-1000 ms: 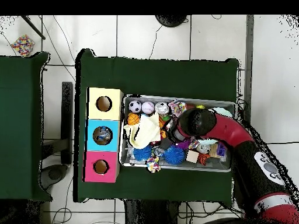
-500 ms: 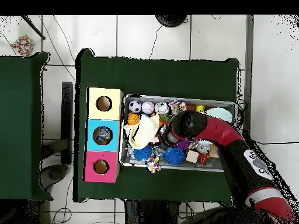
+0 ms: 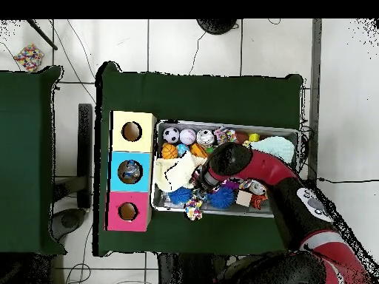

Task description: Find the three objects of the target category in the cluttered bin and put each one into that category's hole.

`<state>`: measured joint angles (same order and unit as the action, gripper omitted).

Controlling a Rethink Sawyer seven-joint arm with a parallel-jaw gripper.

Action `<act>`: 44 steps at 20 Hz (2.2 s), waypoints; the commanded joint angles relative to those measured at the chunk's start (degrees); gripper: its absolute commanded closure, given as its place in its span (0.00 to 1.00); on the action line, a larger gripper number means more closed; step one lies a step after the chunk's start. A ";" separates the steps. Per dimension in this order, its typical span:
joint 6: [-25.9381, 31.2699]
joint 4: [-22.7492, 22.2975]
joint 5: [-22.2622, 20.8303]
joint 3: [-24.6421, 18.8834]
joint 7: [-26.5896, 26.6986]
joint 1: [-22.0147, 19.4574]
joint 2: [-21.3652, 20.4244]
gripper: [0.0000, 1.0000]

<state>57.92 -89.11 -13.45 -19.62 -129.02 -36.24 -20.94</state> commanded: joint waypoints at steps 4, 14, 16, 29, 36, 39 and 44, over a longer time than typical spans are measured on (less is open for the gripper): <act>6.92 3.96 0.75 4.80 -4.92 4.40 5.37 0.00; 1.84 5.63 -2.96 11.30 -7.90 13.27 0.70 0.00; -0.74 7.53 -6.16 13.83 -6.24 13.69 1.29 0.00; -3.66 6.53 -9.08 18.64 -5.28 19.28 -3.70 0.00; 6.94 9.79 -2.07 15.30 -0.33 14.60 -3.59 0.00; 6.12 10.01 -1.27 14.58 0.27 13.61 -1.95 0.00; 3.85 12.04 -0.63 13.49 0.96 12.20 2.77 0.00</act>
<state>60.07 -81.16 -16.18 -2.23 -129.04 -21.94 -24.26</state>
